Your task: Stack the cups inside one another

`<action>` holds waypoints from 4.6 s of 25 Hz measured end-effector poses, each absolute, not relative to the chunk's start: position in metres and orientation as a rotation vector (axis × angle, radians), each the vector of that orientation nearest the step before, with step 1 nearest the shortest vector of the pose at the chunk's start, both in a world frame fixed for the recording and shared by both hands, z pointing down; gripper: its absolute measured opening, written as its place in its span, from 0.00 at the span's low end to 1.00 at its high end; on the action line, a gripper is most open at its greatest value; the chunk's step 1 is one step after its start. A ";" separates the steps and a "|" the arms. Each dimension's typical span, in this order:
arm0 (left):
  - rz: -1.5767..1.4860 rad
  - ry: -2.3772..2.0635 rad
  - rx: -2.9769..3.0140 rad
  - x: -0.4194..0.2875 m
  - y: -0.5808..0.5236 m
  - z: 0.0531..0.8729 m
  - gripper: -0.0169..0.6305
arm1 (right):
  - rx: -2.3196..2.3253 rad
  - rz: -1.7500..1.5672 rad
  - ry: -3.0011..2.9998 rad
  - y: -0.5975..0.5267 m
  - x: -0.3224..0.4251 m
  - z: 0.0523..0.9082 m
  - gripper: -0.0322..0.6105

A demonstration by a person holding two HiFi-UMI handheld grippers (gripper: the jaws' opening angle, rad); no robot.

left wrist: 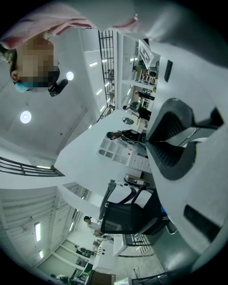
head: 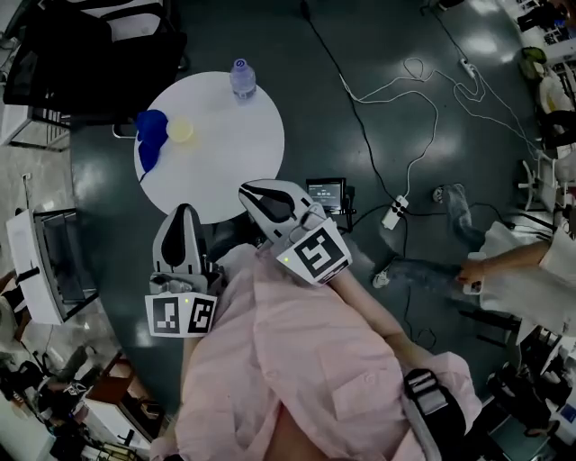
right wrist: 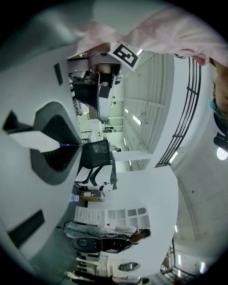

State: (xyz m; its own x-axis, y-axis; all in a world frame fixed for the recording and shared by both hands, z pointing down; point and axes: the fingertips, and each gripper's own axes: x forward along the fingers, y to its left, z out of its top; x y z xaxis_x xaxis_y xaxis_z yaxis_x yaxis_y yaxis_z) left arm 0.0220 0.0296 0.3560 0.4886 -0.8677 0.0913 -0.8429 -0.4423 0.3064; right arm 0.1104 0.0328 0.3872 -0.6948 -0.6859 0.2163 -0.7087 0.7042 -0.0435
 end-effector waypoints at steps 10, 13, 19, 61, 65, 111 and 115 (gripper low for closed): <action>-0.140 -1.558 2.357 -0.006 0.045 0.358 0.06 | 1.013 0.171 -2.755 0.039 0.085 0.386 0.10; -0.153 -1.583 2.343 -0.012 0.047 0.357 0.06 | 0.993 0.156 -2.766 0.039 0.082 0.386 0.10; -0.150 -1.586 2.354 -0.015 0.046 0.357 0.06 | 0.959 0.157 -2.764 0.038 0.073 0.389 0.10; -0.037 -1.566 2.415 -0.006 0.036 0.349 0.06 | 0.926 0.193 -2.808 0.029 0.064 0.386 0.10; -0.039 -1.577 2.421 -0.006 0.037 0.348 0.06 | 0.912 0.183 -2.810 0.030 0.063 0.386 0.10; -0.002 -0.991 2.601 0.008 -0.025 0.355 0.06 | 1.262 0.219 -2.519 0.009 0.051 0.393 0.10; 0.004 -0.905 2.612 -0.005 -0.037 0.355 0.06 | 1.329 0.249 -2.469 0.003 0.036 0.392 0.10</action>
